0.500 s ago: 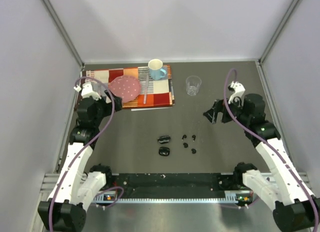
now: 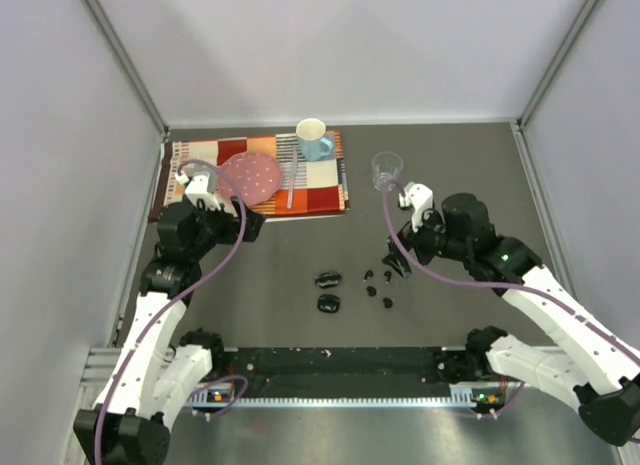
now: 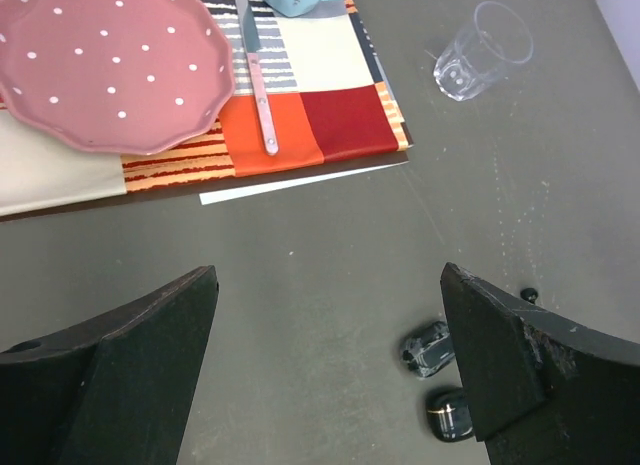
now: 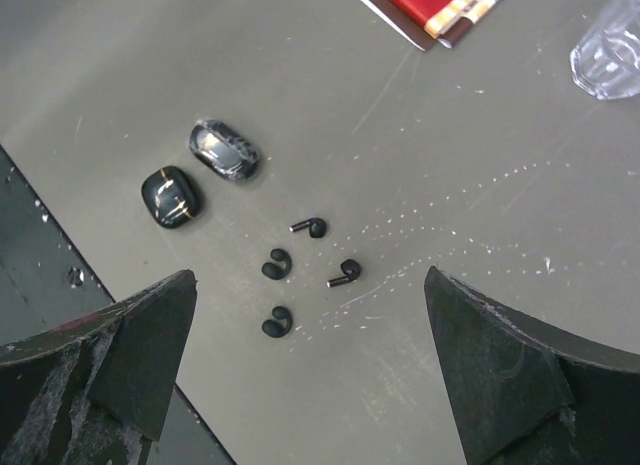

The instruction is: Insert the wireless bluetooth earbuds into the charging case

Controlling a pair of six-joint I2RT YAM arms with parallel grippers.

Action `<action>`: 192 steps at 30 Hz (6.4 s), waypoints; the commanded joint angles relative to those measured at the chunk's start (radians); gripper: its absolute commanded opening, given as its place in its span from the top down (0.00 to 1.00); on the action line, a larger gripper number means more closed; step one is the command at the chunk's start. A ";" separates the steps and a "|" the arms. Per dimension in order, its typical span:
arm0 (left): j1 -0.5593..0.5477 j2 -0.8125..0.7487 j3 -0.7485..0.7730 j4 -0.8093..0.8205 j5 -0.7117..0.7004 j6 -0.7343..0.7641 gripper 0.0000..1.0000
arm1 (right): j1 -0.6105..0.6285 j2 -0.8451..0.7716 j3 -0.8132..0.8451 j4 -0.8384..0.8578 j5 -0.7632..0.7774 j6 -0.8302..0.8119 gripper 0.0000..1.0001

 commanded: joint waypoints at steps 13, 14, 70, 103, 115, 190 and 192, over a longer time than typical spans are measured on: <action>-0.006 -0.086 -0.018 -0.042 -0.118 0.057 0.01 | 0.182 0.029 -0.069 0.103 -0.104 -0.004 0.01; -0.006 -0.086 -0.016 -0.042 -0.118 0.057 0.01 | 0.200 0.033 -0.079 0.113 -0.101 -0.004 0.02; -0.005 -0.046 -0.003 -0.068 -0.155 0.043 0.01 | 0.426 0.731 -0.201 0.781 -0.101 -0.151 0.23; -0.005 -0.043 0.001 -0.068 -0.152 0.042 0.01 | 0.012 0.651 -0.341 2.183 -0.702 1.849 0.92; -0.005 -0.055 0.002 -0.071 -0.150 0.042 0.01 | 0.012 0.644 -0.229 2.183 -0.642 2.044 0.95; -0.005 -0.017 -0.003 -0.028 0.010 0.033 0.01 | -0.123 0.527 -0.112 0.001 0.502 0.417 0.69; -0.006 -0.011 -0.007 0.004 0.066 0.033 0.01 | -0.126 0.510 -0.112 0.001 0.511 0.414 1.00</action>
